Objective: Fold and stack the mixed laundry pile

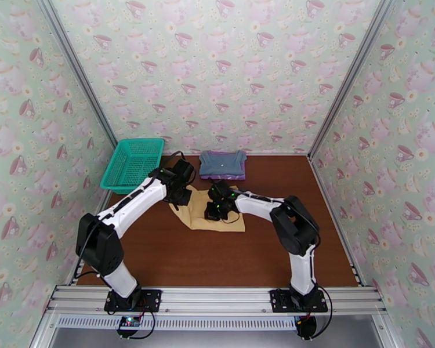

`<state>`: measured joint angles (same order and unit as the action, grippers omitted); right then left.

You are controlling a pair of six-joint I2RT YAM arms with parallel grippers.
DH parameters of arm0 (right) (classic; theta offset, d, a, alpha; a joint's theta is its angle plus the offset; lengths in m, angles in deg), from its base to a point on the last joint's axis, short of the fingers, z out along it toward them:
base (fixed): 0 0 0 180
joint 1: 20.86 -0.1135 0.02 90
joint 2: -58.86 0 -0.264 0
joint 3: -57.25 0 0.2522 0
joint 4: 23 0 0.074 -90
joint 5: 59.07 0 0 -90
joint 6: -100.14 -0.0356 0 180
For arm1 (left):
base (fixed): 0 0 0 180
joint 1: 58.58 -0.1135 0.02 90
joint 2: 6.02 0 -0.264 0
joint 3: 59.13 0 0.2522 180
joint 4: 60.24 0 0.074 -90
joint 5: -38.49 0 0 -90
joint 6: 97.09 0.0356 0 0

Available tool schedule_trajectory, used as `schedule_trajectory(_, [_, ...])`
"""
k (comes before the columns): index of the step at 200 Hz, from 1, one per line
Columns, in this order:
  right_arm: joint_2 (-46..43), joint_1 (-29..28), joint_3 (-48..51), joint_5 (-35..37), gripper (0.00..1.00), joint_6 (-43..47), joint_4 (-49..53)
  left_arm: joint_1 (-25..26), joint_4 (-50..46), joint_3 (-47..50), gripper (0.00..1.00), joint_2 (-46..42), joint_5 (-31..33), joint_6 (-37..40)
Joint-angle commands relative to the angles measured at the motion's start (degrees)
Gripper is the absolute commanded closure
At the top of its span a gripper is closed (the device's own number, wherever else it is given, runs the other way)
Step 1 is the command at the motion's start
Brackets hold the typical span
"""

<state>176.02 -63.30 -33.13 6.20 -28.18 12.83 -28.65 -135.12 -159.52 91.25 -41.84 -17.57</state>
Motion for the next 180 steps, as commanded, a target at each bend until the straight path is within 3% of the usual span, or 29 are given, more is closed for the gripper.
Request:
schedule_trajectory(1, [2.64,-3.26,-0.64,-2.29,1.0,-3.5,-3.9,1.73,0.12,-2.93,1.0,1.23,-1.38,-1.35])
schedule_trajectory(49, [0.77,-2.68,0.64,1.91,1.0,-3.48,-2.29,4.3,0.26,-4.08,1.0,1.18,-1.41,-3.4])
schedule_trajectory(106, [-14.42,1.55,7.16,9.3,1.0,-1.58,2.42,4.74,-1.0,-2.98,1.0,0.05,0.69,-3.27])
schedule_trajectory(141, [-17.53,2.53,16.95,9.39,0.98,-6.5,-5.25,4.92,-1.87,-3.64,1.0,-0.16,0.88,-3.06])
schedule_trajectory(180, [-10.17,2.1,19.81,3.99,0.97,-12.12,-17.33,6.56,-3.66,-6.02,1.0,1.37,1.82,-3.22])
